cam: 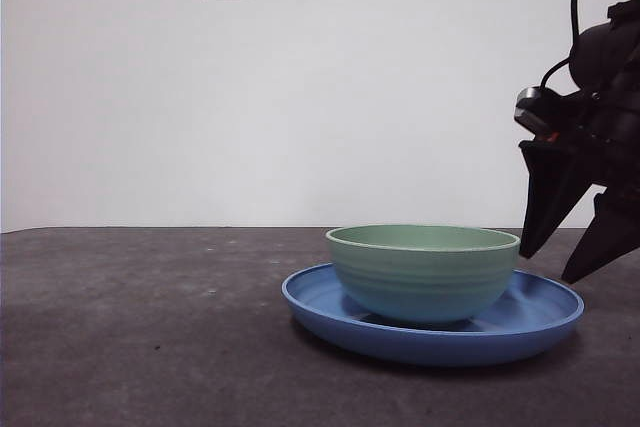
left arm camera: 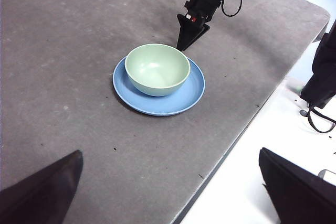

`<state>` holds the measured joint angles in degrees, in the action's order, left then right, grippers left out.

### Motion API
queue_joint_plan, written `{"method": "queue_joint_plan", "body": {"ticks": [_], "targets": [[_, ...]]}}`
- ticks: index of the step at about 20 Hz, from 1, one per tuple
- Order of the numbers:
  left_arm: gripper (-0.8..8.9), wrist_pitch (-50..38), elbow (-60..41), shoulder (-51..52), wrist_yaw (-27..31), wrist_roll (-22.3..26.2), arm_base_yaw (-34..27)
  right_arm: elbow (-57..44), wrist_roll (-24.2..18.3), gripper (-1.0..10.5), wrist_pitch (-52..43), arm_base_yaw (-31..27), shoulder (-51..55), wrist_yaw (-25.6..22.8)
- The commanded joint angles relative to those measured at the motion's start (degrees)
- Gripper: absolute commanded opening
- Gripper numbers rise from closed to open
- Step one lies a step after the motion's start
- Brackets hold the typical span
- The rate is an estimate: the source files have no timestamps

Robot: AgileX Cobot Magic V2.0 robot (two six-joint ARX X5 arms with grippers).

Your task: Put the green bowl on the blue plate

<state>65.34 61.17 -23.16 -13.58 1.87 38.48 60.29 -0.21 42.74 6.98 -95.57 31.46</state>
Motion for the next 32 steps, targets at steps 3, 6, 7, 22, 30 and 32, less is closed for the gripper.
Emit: {"method": "queue_joint_plan", "body": {"ticks": [3, 6, 7, 22, 30, 32], "targets": [[5.39, -0.66, 0.48, -0.13, 0.07, 0.07, 0.26, 0.90, -0.28, 1.9, -0.83, 1.60, -3.80, -0.07], [5.39, -0.63, 0.48, -0.13, 0.07, 0.07, 0.26, 0.90, -0.20, 1.4, -1.16, 2.27, -5.05, -0.04], [5.39, -0.63, 0.48, -0.13, 0.07, 0.07, 0.26, 0.90, -0.04, 1.4, -1.16, 2.32, -5.31, -0.02], [5.39, -0.66, 0.48, -0.13, 0.07, 0.07, 0.26, 2.01, 2.64, 0.1, 0.26, 2.67, -6.62, -2.60], [5.39, -0.66, 0.48, -0.13, 0.07, 0.07, 0.26, 10.08, 5.62, 0.1, 5.88, 7.19, -6.62, -2.08], [5.39, -0.63, 0.48, -0.13, 0.07, 0.07, 0.26, 11.15, 7.48, 0.1, 4.96, 9.44, -6.62, -0.96]]}}
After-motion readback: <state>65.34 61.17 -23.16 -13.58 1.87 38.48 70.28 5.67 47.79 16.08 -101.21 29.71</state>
